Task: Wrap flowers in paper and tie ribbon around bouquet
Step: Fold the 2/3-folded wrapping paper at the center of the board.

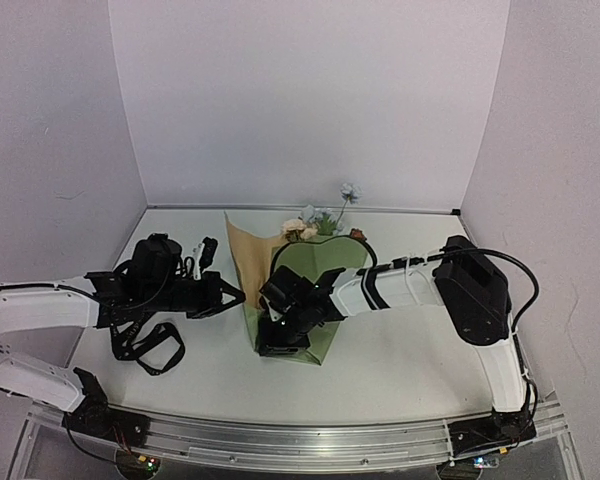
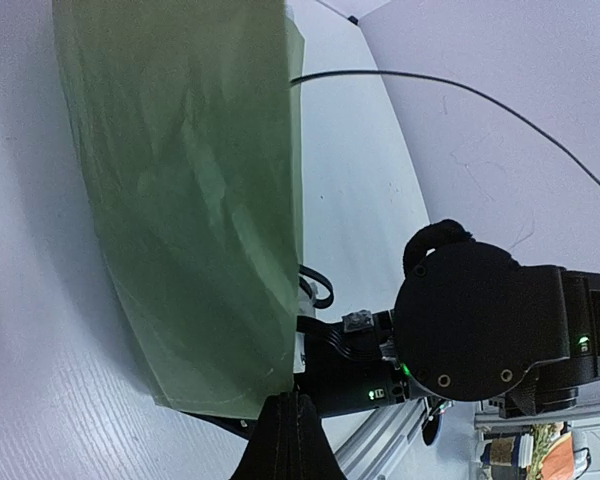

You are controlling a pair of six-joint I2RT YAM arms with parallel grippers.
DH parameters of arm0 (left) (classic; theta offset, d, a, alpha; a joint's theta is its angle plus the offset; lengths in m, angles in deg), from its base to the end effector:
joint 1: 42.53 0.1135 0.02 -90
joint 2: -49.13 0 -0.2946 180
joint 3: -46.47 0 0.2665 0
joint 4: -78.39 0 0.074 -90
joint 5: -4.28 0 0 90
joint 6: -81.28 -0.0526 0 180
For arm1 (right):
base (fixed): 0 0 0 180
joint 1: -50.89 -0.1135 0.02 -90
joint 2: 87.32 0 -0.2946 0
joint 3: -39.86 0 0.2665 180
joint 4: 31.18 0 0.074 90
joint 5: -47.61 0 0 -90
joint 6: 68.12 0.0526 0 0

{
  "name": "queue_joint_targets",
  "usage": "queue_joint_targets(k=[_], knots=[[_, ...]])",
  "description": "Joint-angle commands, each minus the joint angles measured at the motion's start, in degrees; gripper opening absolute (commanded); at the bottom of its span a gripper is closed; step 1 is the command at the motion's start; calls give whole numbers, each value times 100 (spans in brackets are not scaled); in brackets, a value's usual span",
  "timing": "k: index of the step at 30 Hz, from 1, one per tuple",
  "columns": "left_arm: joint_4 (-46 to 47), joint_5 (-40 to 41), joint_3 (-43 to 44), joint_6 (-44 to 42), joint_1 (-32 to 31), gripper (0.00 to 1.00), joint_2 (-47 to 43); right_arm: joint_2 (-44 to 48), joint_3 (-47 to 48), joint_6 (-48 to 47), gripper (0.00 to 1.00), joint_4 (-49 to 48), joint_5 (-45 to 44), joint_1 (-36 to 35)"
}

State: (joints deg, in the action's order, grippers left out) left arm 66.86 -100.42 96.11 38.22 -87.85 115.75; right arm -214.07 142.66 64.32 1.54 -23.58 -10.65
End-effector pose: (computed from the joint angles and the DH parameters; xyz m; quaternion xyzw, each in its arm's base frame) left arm 0.1787 -0.1997 0.2465 0.0533 0.8532 -0.4417 0.2721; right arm 0.2271 0.4545 0.1379 -0.2030 0.9242 0.3193 0.0509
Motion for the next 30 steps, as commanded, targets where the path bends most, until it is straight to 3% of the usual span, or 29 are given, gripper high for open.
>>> queue_joint_targets(k=[1,6,13,23,26,30], knots=[[169,-24,262,-246,-31,0,158,189,154,-125,17,191,-98,6],[60,287,216,-211,-29,0,48,670,77,-377,25,200,49,36],[197,19,353,-316,-36,0,213,1596,-521,-499,39,259,69,103],[194,-443,944,-635,-232,0,811,2998,-2632,-164,61,281,-878,939],[171,-586,1209,-785,-353,0,1149,3035,-2888,-88,63,123,-797,1347],[175,-789,1649,-933,-518,0,1760,2738,-2966,272,59,-398,-397,1862]])
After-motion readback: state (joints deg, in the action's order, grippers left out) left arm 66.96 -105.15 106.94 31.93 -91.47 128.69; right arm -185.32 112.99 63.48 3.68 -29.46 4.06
